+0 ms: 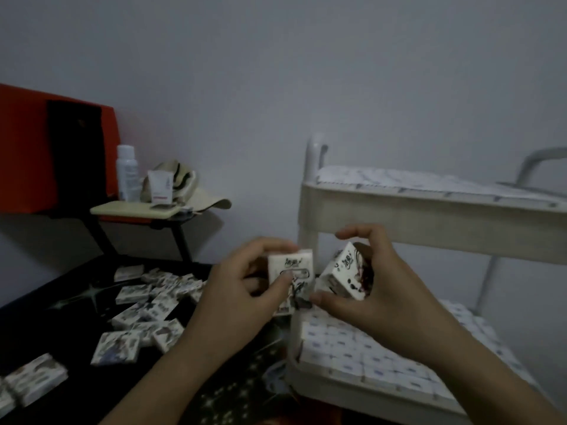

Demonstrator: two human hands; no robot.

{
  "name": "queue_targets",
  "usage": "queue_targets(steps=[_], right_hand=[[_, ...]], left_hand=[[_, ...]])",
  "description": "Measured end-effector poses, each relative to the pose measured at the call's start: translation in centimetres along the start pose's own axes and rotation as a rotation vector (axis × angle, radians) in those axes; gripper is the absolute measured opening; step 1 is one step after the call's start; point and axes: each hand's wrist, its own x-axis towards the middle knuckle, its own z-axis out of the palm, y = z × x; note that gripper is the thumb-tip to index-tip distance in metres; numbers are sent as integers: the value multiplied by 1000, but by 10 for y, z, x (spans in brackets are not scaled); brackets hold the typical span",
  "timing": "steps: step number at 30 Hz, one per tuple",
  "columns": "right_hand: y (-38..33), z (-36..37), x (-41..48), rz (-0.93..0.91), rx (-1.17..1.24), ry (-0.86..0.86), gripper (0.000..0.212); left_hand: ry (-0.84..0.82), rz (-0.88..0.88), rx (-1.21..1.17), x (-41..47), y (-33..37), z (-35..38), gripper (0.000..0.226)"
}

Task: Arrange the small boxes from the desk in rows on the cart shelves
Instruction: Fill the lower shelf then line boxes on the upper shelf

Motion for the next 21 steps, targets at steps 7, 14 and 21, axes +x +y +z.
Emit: queue_targets(steps=[7,14,21], right_hand=[[-16,-77,0,-162,-102,189,43],[-10,-146,24,-159,-294,482,18],[0,-218,63,126,-463,551,38]], left_hand=[[-47,402,49,61,81,41,25],[-13,523,184,132,116,93,26],[-134,384,291,206,114,136,36]])
